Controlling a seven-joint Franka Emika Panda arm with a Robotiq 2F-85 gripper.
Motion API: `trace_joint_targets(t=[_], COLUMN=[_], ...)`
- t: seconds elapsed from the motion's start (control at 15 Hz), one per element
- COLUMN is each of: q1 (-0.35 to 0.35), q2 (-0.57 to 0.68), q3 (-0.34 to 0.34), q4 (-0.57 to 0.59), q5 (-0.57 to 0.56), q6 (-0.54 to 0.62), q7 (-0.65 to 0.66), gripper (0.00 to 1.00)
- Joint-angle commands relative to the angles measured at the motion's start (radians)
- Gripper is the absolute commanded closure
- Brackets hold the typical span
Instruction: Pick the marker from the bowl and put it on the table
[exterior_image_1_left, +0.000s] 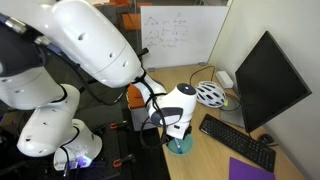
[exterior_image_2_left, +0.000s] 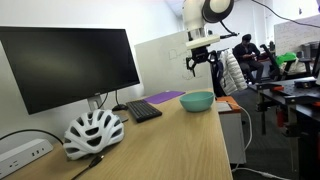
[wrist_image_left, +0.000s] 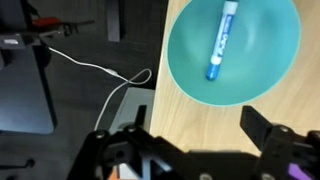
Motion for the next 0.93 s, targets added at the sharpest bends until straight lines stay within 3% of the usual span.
trace_joint_targets(t=[0.0,0.13,0.27,0.87], q1=[0.088,0.132,0.16,0.255], q2=[0.108,0.165,0.213,0.375], q3=[-0.075,-0.101,-0.109,-0.151], q4=[0.072,0.105,0.133,0.233], q5=[-0.027,0.022,0.067,0.116], q6=[-0.036,-0.056,-0.05,-0.037], q7=[0.231,0.284,0.242,0.202], gripper=[0.0,0.0,0.0,0.01])
